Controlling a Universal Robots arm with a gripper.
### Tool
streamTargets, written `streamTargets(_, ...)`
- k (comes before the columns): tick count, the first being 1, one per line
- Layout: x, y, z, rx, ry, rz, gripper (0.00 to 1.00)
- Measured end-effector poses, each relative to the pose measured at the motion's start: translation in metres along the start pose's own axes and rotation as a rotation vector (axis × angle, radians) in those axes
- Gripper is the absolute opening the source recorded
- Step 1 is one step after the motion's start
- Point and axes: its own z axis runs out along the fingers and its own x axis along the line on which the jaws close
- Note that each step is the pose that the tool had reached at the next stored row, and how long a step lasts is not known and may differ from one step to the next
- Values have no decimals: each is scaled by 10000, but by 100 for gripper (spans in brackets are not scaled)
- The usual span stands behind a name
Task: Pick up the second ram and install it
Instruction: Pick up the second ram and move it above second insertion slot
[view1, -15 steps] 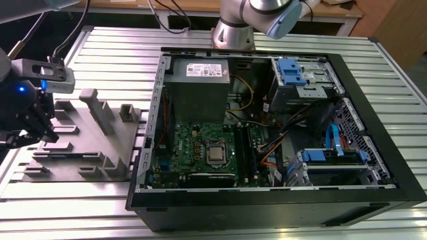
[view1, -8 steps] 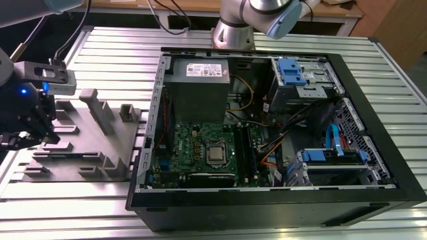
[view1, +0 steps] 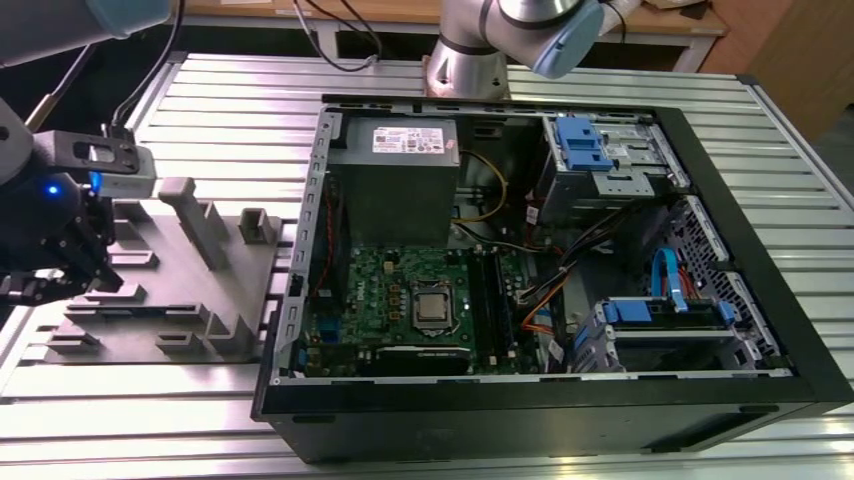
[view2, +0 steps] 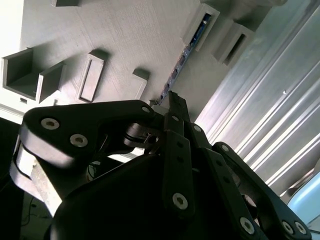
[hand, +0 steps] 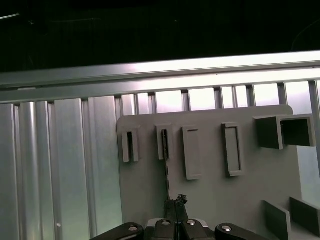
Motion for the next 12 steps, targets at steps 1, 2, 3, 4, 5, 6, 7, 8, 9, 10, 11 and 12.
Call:
streamTargets(1, 1, 0, 7, 0, 0, -1, 7)
streamTargets(2, 2, -1, 14, 0, 0, -3, 7)
streamTargets(3, 4, -1, 22, 0, 0, -6, 7)
streamTargets(4, 6, -1, 29, -1, 1, -9, 7)
streamTargets(5, 8, -2, 39, 0, 0, -13, 7)
streamTargets(6, 10, -2, 48, 0, 0, -17, 7)
streamTargets(7, 12, -3, 59, 0, 0, -21, 7)
streamTargets(8, 12, -3, 67, 0, -1, -25, 7)
streamTargets(9, 13, -3, 74, -1, 1, -29, 7)
streamTargets(10, 14, -3, 80, -1, 0, -35, 7)
streamTargets(11, 14, -4, 87, -1, 1, -42, 7)
streamTargets(12, 15, -4, 95, -1, 1, -53, 7)
